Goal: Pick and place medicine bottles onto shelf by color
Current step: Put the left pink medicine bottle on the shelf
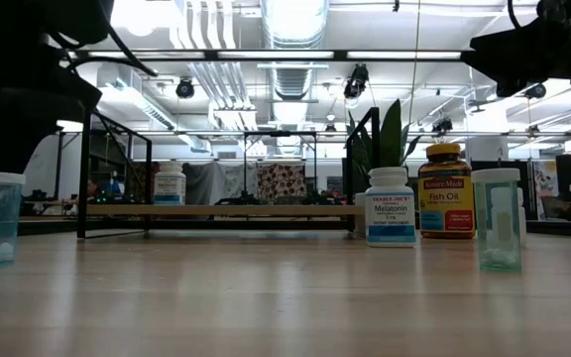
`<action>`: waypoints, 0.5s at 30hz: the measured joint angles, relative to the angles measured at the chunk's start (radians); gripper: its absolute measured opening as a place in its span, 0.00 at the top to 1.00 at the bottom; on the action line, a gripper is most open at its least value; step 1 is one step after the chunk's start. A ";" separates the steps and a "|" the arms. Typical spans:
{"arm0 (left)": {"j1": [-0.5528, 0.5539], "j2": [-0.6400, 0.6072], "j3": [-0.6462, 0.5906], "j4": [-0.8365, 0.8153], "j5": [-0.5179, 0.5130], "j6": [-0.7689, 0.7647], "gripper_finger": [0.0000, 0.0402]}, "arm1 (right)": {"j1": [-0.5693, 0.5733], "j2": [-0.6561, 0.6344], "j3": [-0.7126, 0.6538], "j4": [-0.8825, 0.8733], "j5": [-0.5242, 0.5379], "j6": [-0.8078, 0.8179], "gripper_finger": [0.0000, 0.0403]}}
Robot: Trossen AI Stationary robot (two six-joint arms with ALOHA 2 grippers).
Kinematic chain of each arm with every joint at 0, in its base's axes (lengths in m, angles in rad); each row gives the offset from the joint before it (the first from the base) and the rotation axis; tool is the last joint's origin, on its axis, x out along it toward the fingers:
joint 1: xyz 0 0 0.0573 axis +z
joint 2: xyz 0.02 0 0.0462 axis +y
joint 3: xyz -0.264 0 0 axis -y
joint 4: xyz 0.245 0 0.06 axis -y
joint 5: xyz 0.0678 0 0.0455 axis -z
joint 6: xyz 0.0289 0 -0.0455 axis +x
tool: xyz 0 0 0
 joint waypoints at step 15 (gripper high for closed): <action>0.025 -0.021 -0.131 -0.040 -0.016 0.087 0.50 | 0.000 0.000 0.000 0.000 0.000 0.000 0.55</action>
